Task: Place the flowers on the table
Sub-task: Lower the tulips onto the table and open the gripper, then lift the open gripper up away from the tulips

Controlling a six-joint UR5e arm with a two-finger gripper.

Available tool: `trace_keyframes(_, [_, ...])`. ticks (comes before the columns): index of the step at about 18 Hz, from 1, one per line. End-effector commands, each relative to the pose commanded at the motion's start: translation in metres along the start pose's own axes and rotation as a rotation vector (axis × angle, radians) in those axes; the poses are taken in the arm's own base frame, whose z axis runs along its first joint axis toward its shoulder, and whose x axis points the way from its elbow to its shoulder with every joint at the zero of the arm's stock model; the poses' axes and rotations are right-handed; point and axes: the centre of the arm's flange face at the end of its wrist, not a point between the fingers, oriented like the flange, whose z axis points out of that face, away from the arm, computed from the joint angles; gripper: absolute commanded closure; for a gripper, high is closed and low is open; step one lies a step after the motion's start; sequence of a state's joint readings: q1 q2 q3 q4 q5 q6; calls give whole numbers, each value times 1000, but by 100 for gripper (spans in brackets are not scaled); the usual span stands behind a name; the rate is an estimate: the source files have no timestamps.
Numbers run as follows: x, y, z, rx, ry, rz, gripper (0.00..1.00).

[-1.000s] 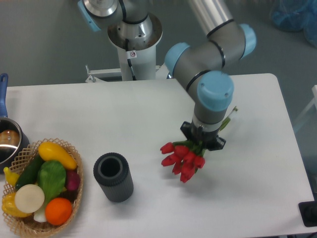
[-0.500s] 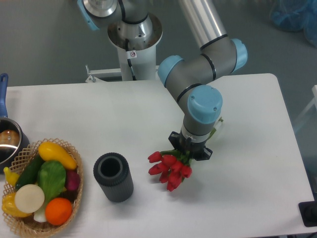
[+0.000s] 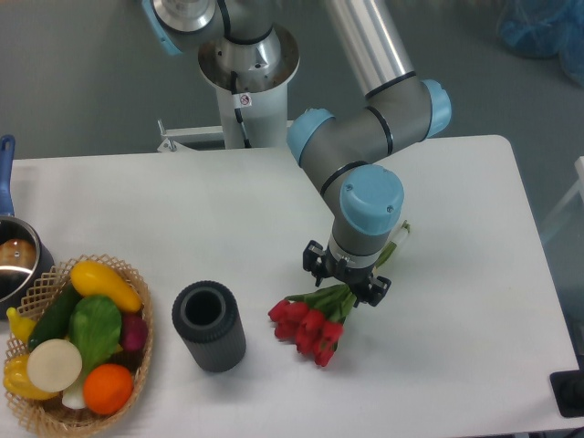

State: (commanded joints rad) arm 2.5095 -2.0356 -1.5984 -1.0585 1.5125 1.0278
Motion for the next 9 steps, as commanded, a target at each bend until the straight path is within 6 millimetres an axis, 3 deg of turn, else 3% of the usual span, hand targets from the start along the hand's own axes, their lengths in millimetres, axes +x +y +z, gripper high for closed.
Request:
trace_keyframes(4, [-27, 24, -18, -43, -123, -41, 0])
trace_keyframes(7, [-48, 33, -48, -11, -203, -48, 0])
trace_keyframes(9, [-55, 41, -53, -11, -213, -25, 0])
